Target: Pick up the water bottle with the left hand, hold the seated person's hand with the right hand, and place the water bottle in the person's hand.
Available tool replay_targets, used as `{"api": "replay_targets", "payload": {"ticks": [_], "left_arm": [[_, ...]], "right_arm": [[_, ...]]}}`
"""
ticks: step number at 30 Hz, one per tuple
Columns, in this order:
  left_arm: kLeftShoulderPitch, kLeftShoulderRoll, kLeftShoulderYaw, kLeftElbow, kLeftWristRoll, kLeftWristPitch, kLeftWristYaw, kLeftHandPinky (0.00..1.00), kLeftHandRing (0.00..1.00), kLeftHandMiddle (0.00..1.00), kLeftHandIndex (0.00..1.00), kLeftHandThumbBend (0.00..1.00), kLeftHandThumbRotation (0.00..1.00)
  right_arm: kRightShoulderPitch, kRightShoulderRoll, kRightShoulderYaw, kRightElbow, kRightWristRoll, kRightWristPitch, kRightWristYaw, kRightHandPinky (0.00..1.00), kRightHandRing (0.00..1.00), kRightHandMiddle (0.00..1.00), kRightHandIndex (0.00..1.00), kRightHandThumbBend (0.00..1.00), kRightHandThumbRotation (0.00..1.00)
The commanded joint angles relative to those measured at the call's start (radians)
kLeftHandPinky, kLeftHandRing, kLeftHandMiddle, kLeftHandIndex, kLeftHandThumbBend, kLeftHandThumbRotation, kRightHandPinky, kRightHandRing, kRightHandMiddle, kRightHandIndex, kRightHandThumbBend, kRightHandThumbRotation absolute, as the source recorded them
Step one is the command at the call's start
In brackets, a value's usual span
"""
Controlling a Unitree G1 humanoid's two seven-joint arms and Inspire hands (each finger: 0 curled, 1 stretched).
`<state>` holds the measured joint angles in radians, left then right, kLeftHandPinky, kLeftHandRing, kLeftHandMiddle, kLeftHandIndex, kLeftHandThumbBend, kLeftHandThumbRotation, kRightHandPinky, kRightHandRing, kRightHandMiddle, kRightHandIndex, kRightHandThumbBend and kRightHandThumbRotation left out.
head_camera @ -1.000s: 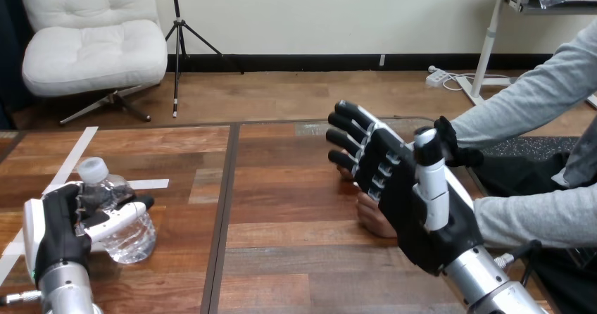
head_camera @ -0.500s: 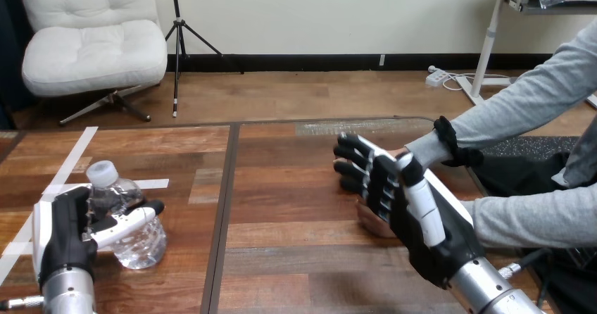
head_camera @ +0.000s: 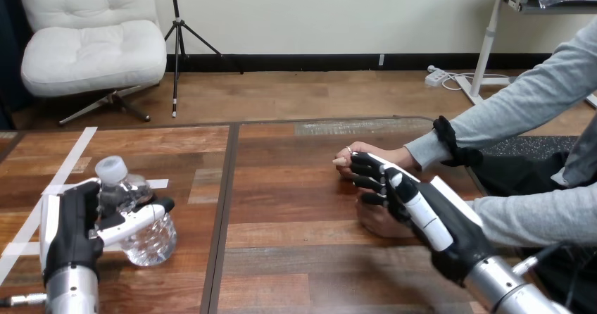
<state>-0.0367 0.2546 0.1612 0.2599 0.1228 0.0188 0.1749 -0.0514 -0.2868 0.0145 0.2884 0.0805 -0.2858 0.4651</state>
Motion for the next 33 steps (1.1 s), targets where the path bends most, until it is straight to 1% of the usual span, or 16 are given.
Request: {"api": "replay_targets", "payload": {"ticks": [1, 2, 5, 7, 10, 17, 26, 33], "left_arm": [[-0.093, 0.010, -0.018, -0.285, 0.006, -0.022, -0.023, 0.29, 0.34, 0.40, 0.42, 0.77, 0.00], [-0.092, 0.009, -0.018, -0.288, 0.008, -0.020, -0.024, 0.29, 0.34, 0.40, 0.42, 0.77, 0.00], [-0.089, 0.006, -0.017, -0.298, 0.008, -0.014, -0.028, 0.28, 0.34, 0.40, 0.41, 0.77, 0.00], [-0.089, 0.004, -0.016, -0.303, 0.007, -0.010, -0.029, 0.28, 0.34, 0.40, 0.41, 0.77, 0.00], [-0.088, 0.003, -0.015, -0.307, 0.007, -0.008, -0.030, 0.28, 0.34, 0.40, 0.41, 0.76, 0.00], [-0.084, -0.002, -0.010, -0.314, 0.002, -0.016, -0.033, 0.28, 0.34, 0.39, 0.41, 0.75, 0.00], [-0.081, -0.002, -0.006, -0.328, 0.006, -0.027, -0.032, 0.28, 0.34, 0.39, 0.41, 0.75, 0.00], [-0.078, -0.002, -0.004, -0.346, 0.004, -0.013, -0.035, 0.29, 0.34, 0.39, 0.41, 0.75, 0.00]], "right_arm": [[-0.297, -0.087, -0.049, 0.181, -0.069, -0.234, -0.038, 0.87, 0.91, 0.91, 0.90, 0.88, 1.00], [-0.304, -0.091, -0.049, 0.195, -0.071, -0.242, -0.039, 0.87, 0.91, 0.91, 0.90, 0.88, 1.00], [-0.329, -0.108, -0.048, 0.253, -0.087, -0.287, -0.049, 0.86, 0.90, 0.90, 0.89, 0.88, 1.00], [-0.348, -0.122, -0.046, 0.293, -0.110, -0.317, -0.068, 0.85, 0.89, 0.89, 0.89, 0.88, 1.00], [-0.372, -0.139, -0.043, 0.340, -0.135, -0.347, -0.085, 0.84, 0.88, 0.88, 0.88, 0.89, 1.00], [-0.423, -0.168, -0.039, 0.445, -0.162, -0.415, -0.105, 0.82, 0.86, 0.87, 0.87, 0.90, 1.00], [-0.468, -0.186, -0.038, 0.525, -0.166, -0.454, -0.114, 0.82, 0.87, 0.87, 0.87, 0.92, 1.00], [-0.498, -0.196, -0.039, 0.579, -0.171, -0.488, -0.123, 0.83, 0.87, 0.88, 0.87, 0.96, 1.00]]}}
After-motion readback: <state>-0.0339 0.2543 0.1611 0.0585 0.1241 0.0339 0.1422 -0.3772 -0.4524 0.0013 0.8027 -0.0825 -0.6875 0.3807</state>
